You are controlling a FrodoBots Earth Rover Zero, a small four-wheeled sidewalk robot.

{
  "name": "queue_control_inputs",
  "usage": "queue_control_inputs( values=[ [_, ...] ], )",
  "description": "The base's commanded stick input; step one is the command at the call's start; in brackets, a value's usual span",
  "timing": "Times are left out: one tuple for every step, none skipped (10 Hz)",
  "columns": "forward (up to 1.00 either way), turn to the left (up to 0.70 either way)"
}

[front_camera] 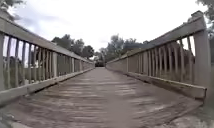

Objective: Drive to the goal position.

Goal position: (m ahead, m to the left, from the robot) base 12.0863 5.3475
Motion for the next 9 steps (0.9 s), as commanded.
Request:
queue_control_inputs(
  values=[
    [0.70,0.00],
    [0.70,0.00],
    [0.70,0.00],
    [0.70,0.00],
    [0.70,0.00],
    [0.70,0.00],
    [0.70,0.00],
    [0.70,0.00],
    [0.70,0.00]
  ],
)
